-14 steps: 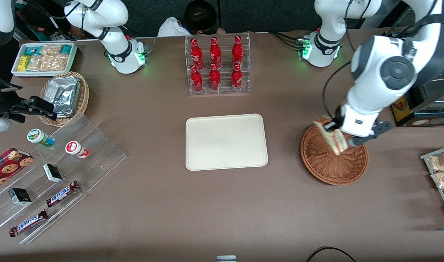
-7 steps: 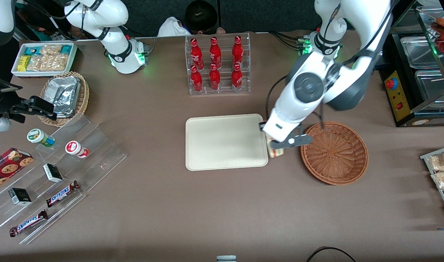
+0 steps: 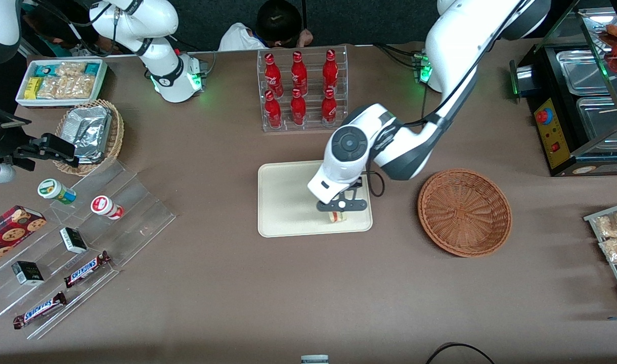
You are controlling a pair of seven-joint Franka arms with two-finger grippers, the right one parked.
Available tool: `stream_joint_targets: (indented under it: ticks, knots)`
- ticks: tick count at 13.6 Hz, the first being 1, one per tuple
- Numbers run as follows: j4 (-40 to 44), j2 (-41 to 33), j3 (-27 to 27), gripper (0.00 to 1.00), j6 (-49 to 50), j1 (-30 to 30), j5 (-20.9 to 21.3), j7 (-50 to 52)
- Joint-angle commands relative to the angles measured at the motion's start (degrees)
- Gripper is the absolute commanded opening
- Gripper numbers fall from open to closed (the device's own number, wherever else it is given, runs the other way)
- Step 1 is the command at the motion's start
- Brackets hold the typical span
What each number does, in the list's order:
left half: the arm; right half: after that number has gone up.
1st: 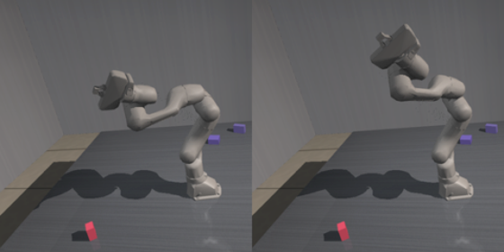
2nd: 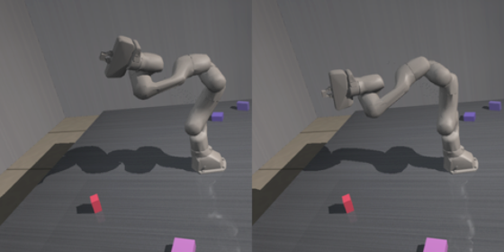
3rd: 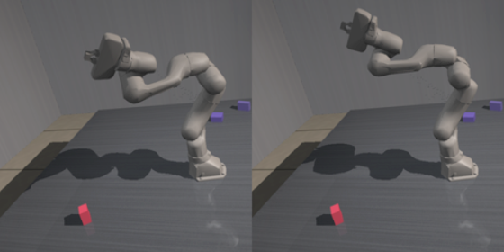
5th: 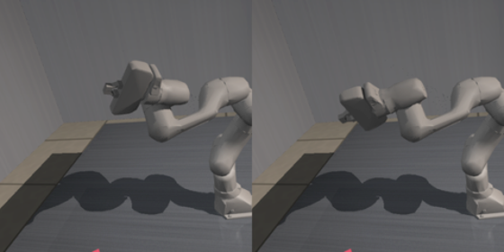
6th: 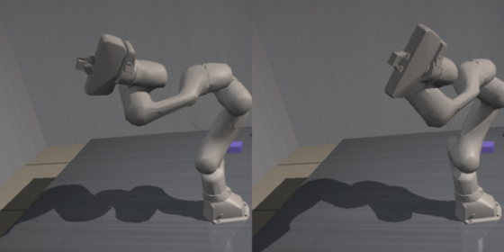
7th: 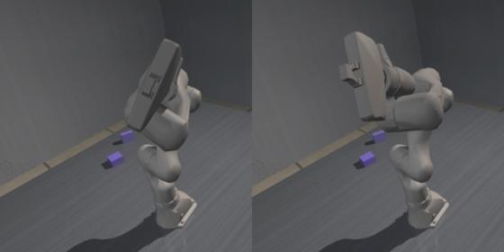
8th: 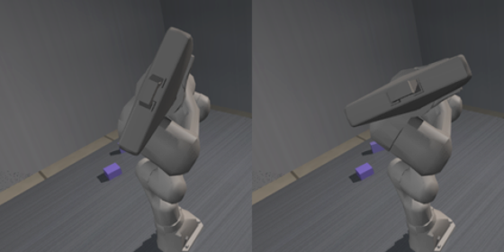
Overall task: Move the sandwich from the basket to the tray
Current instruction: 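Lower the sandwich onto the cream tray and open the left gripper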
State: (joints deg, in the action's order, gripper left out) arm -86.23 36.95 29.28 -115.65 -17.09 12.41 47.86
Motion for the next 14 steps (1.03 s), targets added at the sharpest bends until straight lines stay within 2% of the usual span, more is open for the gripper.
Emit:
stream_joint_targets:
  ticks: [1, 6, 11, 14]
  knots:
    - [2.3, 2.5, 0.3, 0.0, -2.3, -0.8, 2.8, 1.4]
    - [2.3, 6.0, 0.3, 0.0, -8.9, -3.2, 2.9, 1.6]
    - [2.4, 8.0, 0.2, 0.0, -9.6, -4.2, 2.9, 3.0]
    - [2.3, 8.2, 0.2, 0.0, -13.7, -4.9, 3.1, 4.3]
